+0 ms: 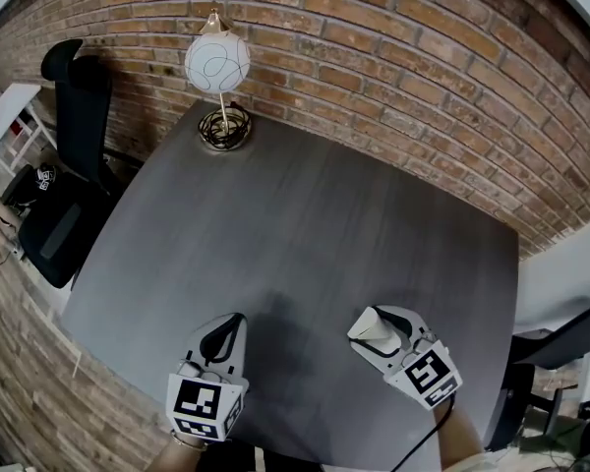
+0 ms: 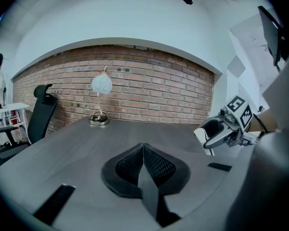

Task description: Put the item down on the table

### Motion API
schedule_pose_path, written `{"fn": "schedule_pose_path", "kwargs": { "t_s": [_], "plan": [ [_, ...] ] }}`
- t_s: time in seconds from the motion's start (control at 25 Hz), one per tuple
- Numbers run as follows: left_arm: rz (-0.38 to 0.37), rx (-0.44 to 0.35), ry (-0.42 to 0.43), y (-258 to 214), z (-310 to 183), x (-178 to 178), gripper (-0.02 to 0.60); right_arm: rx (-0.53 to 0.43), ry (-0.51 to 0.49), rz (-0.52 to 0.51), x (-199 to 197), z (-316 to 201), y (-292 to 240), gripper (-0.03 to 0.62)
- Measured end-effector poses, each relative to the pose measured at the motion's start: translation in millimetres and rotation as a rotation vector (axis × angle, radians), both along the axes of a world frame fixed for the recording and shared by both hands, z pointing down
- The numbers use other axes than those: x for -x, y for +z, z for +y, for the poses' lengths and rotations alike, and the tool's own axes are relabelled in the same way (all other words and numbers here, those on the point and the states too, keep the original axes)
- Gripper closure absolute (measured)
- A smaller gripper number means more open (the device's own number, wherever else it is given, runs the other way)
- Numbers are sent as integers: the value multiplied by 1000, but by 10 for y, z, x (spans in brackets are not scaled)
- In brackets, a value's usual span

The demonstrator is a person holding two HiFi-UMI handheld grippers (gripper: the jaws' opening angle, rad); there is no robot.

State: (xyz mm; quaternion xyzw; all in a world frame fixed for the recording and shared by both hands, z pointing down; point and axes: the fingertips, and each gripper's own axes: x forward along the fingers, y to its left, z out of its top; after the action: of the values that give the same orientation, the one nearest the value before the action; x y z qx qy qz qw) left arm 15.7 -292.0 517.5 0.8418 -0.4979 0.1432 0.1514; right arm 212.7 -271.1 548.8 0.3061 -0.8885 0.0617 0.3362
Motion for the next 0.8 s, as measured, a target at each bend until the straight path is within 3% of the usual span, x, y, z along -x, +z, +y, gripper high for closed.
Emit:
{"fn": "schedule_pose_path", "kwargs": {
  "t_s": [0.36,0.8],
  "plan": [
    [-23,17,-32,86,54,139,561,61,-112,60,137,109,192,298],
    [-25,38,-57,181,99,252,561,95,-157,107,255,92,394,298]
  ]
}}
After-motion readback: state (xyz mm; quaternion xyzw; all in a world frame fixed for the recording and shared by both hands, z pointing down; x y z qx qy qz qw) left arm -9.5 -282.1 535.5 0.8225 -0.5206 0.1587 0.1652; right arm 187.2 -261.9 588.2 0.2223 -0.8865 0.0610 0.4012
